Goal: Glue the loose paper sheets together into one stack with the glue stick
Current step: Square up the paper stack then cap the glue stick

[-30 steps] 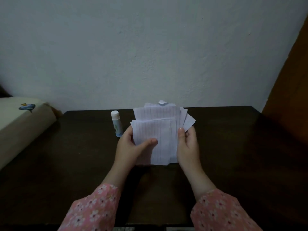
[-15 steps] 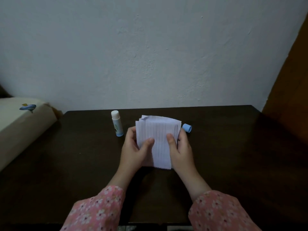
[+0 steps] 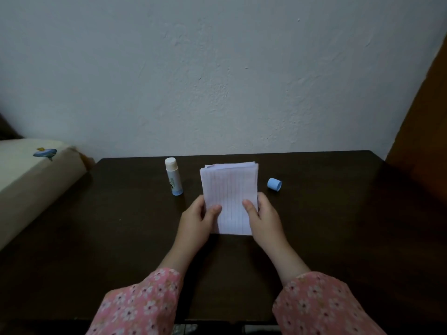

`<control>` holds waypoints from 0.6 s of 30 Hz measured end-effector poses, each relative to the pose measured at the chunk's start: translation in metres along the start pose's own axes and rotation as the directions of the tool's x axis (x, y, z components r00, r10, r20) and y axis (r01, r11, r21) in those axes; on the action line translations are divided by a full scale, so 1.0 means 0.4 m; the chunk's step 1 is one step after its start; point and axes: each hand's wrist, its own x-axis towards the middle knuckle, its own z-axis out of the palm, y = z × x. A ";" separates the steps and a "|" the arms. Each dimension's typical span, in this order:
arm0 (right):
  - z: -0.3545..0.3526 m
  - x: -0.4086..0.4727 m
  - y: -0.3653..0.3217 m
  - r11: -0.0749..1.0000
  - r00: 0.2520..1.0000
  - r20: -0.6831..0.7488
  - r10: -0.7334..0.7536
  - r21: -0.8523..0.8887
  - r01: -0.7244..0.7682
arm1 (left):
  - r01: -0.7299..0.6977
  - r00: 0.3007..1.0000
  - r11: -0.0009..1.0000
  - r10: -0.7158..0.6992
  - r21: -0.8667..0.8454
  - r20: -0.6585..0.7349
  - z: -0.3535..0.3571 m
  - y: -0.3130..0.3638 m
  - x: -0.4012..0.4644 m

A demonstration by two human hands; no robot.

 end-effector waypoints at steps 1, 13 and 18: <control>0.002 0.002 0.003 1.000 1.000 -0.002 0.005 -0.011 -0.005 | 0.021 1.000 1.000 -0.021 0.005 -0.020 0.002 -0.005 0.003; -0.017 0.121 0.000 0.972 0.984 -0.103 0.143 -0.173 -0.159 | 0.263 0.808 0.965 -0.224 -0.008 -0.544 -0.061 -0.053 0.099; -0.011 0.161 0.008 0.945 0.979 -0.126 0.160 -0.266 -0.189 | 0.259 0.846 0.962 -0.184 0.084 -0.501 -0.082 -0.076 0.165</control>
